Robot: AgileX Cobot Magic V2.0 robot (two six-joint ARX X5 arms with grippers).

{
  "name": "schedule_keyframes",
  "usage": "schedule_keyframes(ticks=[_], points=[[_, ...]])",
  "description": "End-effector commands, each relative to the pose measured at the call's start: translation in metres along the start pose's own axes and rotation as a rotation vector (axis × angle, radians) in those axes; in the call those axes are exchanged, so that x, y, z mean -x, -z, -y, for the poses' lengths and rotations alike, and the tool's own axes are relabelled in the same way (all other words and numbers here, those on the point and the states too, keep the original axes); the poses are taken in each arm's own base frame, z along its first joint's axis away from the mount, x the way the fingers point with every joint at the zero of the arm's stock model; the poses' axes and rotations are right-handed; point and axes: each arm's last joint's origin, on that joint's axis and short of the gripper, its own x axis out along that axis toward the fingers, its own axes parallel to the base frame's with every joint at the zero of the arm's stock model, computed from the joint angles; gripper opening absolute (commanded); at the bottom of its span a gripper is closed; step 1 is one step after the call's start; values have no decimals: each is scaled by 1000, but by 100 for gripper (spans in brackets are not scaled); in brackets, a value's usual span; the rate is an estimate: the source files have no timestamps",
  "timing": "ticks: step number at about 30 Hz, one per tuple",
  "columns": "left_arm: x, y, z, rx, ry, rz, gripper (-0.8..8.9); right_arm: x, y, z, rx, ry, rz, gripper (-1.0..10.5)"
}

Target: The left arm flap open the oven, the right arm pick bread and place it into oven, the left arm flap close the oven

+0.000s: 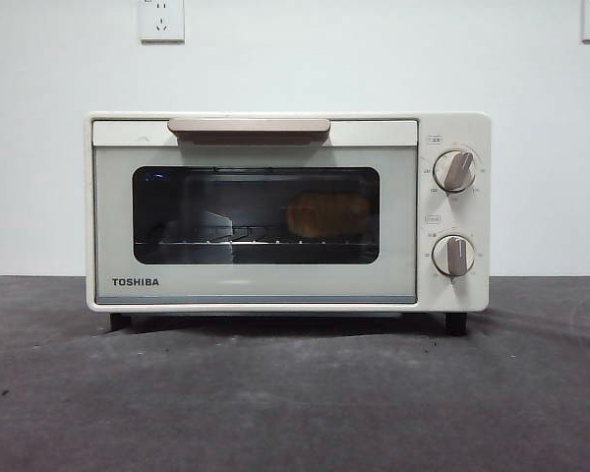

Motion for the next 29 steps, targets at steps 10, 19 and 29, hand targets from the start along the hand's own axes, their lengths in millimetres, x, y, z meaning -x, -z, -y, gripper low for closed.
schedule_keyframes(ticks=[10, 19, 29], points=[[-2, 7, 0, 3, -1, -24, 20, -24, 17, 36, 198, 276, 388, 6], [-2, 7, 0, 3, -1, -24, 20, -73, 82, 104, 242, 600, 453, 6], [-2, 7, 0, 4, -1, -24, 20, -97, 126, 135, 188, 683, 407, 6]])
